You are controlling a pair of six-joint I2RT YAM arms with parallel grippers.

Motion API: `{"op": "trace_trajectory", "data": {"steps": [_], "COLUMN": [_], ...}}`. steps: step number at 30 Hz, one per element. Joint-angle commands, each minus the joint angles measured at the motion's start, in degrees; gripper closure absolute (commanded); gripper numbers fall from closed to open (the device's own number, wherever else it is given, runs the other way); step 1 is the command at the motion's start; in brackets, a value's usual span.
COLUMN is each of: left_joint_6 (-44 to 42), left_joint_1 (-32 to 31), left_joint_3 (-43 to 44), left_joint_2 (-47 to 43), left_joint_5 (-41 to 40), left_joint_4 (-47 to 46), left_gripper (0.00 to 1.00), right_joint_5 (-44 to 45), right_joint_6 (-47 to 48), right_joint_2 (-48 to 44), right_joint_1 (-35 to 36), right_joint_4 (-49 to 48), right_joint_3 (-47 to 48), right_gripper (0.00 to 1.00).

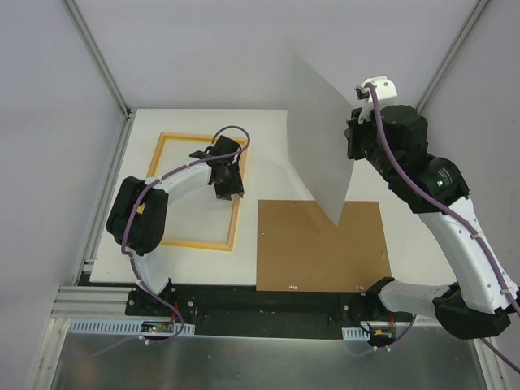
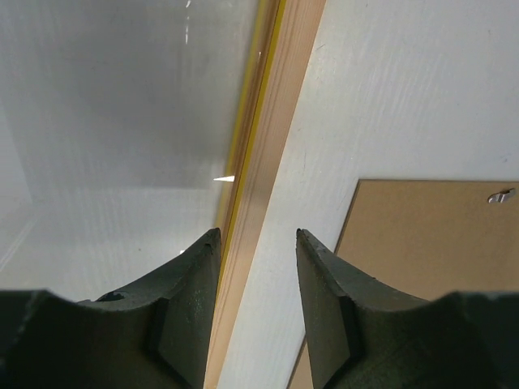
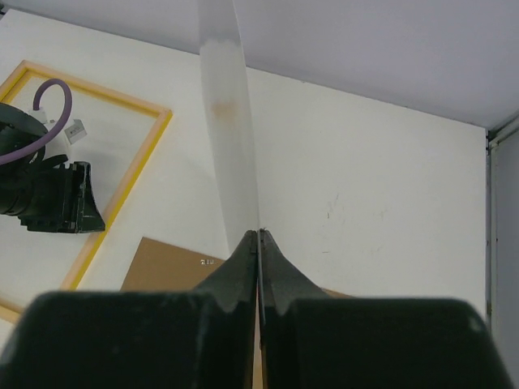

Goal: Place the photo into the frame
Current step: Pick up the photo, then move the frame body to the center of the board.

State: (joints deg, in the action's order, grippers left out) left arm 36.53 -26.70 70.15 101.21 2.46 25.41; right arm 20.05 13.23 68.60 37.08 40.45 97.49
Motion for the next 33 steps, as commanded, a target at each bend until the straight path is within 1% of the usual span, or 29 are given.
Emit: {"op": "trace_trajectory", "data": {"steps": [1, 5, 6, 8, 20, 23, 33], "left_joint_6": [-2.17, -3.31, -3.66, -4.19, -6.12, -6.82, -8.76], "left_joint_1": [-1.42, -2.65, -3.01, -3.71, -5.38, -5.56, -7.14], "left_joint_3": [4.20, 6.13, 6.57, 7.10, 7.55, 7.54, 8.86], "left_joint_2": [3.20, 5.49, 5.93, 6.54, 7.34, 7.16, 9.97], "left_joint_5": [-0.96, -2.11, -4.20, -5.44, -12.82, -13.53, -12.57], "left_joint_4": [0.43, 1.75, 2.01, 2.80, 5.18, 5.27, 5.44], "left_gripper": [0.60, 0.64, 0.64, 0.65, 0.66, 0.64, 0.66], "right_joint_5": [-0.63, -1.59, -1.77, -1.95, -3.97, -4.14, -4.50], "right_joint_6": [-1.63, -2.25, -2.25, -2.42, -2.77, -2.86, -2.95], "right_joint_2": [-3.12, -4.61, -4.70, -4.88, -5.84, -5.93, -6.02], "right_joint_1": [-2.53, -3.94, -4.21, -4.73, -6.49, -6.58, -7.02], "right_joint_4": [3.85, 3.94, 4.03, 4.29, 4.55, 4.55, 4.73], "right_joint_3": [1.12, -0.54, -0.72, -0.73, -1.95, -2.31, -2.48], "right_gripper": [1.00, 1.00, 1.00, 1.00, 1.00, 1.00, 1.00]}}
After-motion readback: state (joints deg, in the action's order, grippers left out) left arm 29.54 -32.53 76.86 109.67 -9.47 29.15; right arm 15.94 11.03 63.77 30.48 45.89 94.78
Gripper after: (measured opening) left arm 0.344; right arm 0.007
